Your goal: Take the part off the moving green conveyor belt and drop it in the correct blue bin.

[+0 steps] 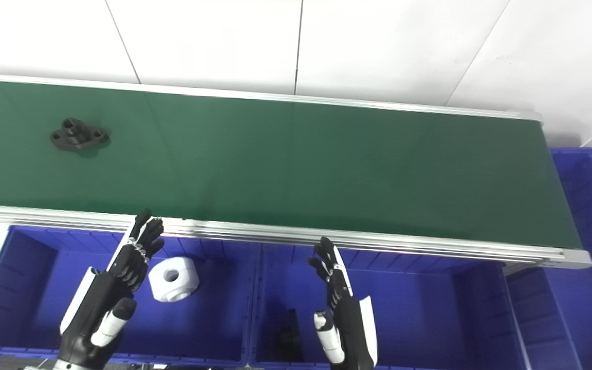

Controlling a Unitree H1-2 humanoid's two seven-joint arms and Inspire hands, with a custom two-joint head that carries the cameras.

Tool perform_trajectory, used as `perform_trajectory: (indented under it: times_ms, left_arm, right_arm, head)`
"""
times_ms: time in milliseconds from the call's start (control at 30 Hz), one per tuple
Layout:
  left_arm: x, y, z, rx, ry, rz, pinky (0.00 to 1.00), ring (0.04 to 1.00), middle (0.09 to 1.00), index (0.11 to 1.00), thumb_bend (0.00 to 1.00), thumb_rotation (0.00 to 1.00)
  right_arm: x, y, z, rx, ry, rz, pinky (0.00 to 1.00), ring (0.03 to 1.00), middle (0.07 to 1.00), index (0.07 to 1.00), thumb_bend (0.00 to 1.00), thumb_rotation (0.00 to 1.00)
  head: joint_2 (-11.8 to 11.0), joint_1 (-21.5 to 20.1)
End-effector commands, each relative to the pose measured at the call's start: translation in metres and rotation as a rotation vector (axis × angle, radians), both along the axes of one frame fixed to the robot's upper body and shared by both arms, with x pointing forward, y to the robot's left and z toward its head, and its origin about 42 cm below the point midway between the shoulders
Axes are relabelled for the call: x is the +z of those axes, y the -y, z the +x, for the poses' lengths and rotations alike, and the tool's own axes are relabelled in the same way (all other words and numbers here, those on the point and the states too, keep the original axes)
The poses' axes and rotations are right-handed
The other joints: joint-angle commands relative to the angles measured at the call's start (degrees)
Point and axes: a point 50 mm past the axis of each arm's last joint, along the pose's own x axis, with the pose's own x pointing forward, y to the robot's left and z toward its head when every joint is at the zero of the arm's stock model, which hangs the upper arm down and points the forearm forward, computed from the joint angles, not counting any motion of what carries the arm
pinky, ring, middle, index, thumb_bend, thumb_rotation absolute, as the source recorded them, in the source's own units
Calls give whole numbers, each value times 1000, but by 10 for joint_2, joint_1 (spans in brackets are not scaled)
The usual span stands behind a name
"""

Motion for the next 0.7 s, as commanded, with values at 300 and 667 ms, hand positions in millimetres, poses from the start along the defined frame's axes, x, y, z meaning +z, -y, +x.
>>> perform_trajectory:
  times_ms: [300,667]
  left_arm:
    - [6,-1,0,1,46,-13,955,983,981,1000,818,847]
    - [-20,10,-5,6,31,-7,928,971,963,1000,830,841]
  right_arm:
    - [10,-9,3,2,46,26,927,887,929,955,912,1000]
    - [-19,1,-2,8,34,12,906,881,930,965,941,1000]
  head:
    - [-9,2]
    - [-108,76]
